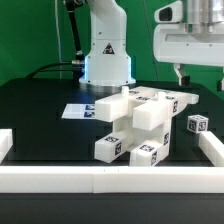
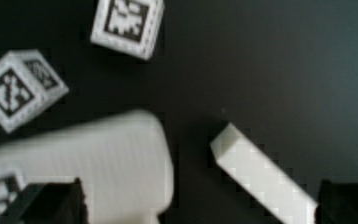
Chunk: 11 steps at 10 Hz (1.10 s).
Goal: Assemble chair
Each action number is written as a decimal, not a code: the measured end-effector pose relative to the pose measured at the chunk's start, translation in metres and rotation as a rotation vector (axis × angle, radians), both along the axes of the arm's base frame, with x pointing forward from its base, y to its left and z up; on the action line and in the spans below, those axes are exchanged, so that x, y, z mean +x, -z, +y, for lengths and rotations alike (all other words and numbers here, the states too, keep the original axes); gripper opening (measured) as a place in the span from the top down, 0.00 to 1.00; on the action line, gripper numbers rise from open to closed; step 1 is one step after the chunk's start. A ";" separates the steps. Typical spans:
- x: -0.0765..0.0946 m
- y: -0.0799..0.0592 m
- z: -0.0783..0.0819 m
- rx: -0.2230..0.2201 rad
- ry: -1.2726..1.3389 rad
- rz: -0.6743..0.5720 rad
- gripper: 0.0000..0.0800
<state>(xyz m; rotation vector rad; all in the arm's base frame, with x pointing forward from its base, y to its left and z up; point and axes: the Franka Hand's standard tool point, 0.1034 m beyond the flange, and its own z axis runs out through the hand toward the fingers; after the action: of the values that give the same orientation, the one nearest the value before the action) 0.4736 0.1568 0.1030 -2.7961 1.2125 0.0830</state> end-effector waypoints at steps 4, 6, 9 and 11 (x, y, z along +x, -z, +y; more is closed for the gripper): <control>-0.011 0.005 0.024 -0.005 0.001 -0.003 0.19; -0.010 0.004 0.027 -0.005 -0.004 -0.006 0.19; -0.018 0.010 0.035 -0.009 0.018 -0.015 0.19; -0.034 0.024 0.048 -0.024 -0.004 0.008 0.19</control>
Offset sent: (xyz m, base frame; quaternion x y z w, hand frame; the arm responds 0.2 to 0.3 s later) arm -0.0171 0.0216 -0.0063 0.0051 0.0058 0.0420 0.9991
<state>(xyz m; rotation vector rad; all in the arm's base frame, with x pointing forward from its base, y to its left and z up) 0.4392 0.2046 0.0793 -2.8214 1.2182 0.0804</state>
